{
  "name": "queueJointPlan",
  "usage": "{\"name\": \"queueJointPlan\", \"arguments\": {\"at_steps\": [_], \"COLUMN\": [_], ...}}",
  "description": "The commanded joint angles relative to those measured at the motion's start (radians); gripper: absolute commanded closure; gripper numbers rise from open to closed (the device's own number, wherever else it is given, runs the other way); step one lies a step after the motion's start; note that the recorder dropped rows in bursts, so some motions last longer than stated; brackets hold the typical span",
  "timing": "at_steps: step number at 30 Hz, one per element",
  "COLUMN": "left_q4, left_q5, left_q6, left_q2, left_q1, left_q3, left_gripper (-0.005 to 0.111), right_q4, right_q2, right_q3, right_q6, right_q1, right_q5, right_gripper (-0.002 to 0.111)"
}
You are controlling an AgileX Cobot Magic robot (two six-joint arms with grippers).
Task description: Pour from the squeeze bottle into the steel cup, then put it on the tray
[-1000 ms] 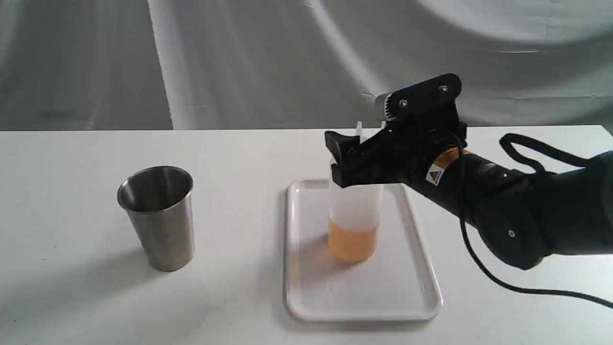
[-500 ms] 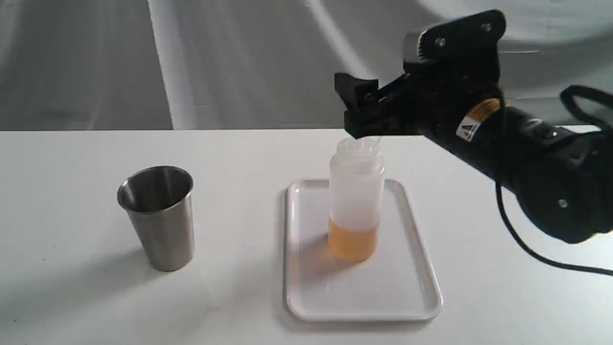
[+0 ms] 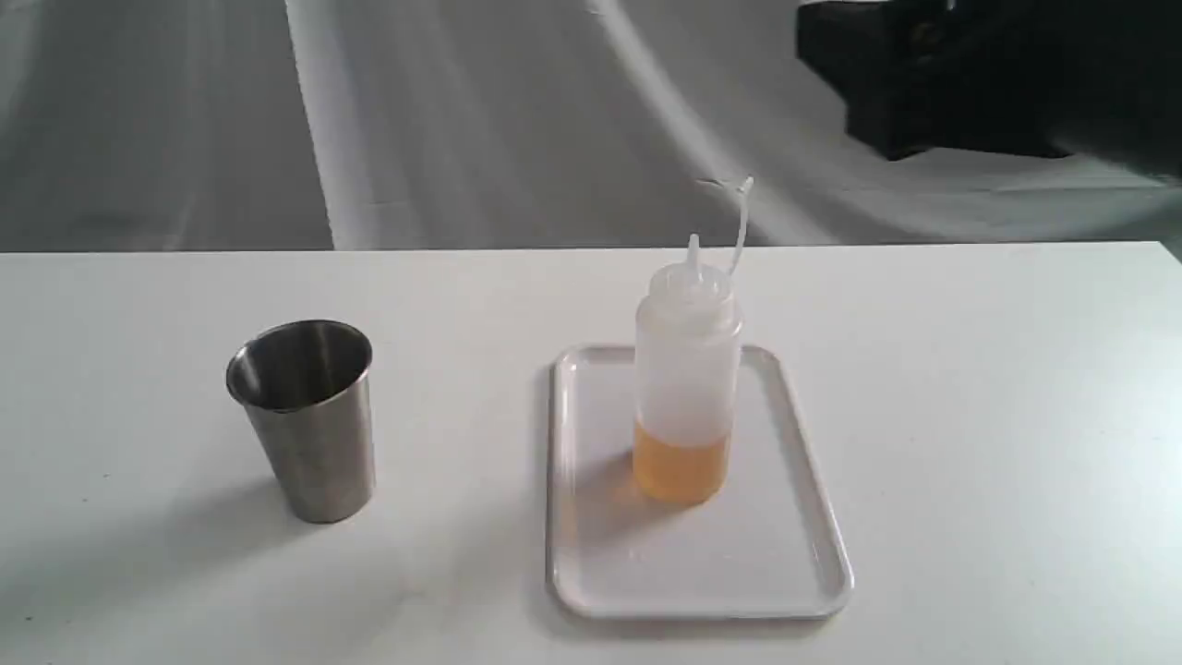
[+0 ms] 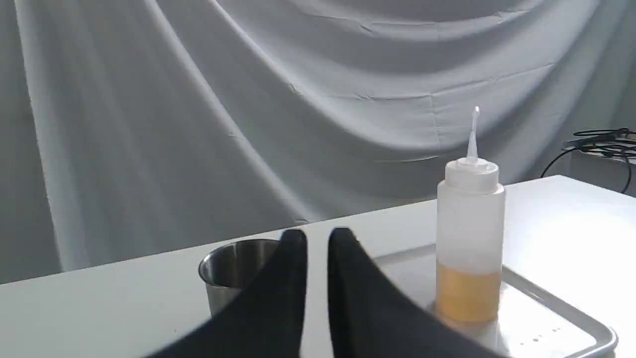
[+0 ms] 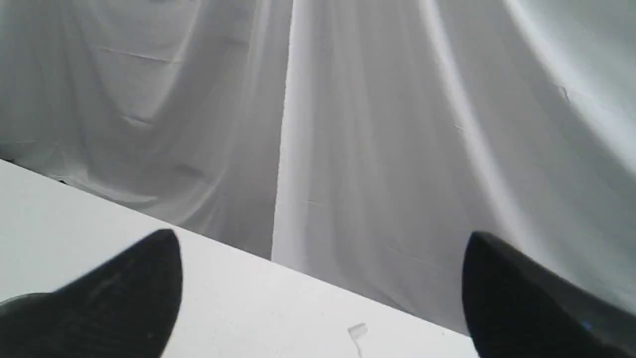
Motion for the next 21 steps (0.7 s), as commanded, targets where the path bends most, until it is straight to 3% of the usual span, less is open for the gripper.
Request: {"name": "queueJointPlan", "arguments": {"at_steps": [1,9,18,21], "left_q4": [0.004,0.004,0.004,0.004], "left_q5": [-0.010,-0.010,-0.010,-0.010], "left_q6": [-0.001,-0.001,-0.001,-0.001], "left_q2": [0.007,0.007,0.007,0.007], "left_q1": [0.002,0.002,0.002,0.002], "left_q3": [0.004,0.004,0.004,0.004], "left_gripper": [0.098,0.098,0.098,0.098], "right_q4": [0.006,0.006,0.052,0.097], "right_q2": [-0.138,-0.476,-0.837,-0.919], "right_q3": [-0.001,0.004,0.127,0.150], "right_q6": [0.000,0.000,0.000,0.000], "right_q1": [-0.002,-0.002,-0.002,-0.002], "right_q5": [0.185,0.552,0.691,0.700], "right_gripper": [0.037,0.041,0.068,0.082]}}
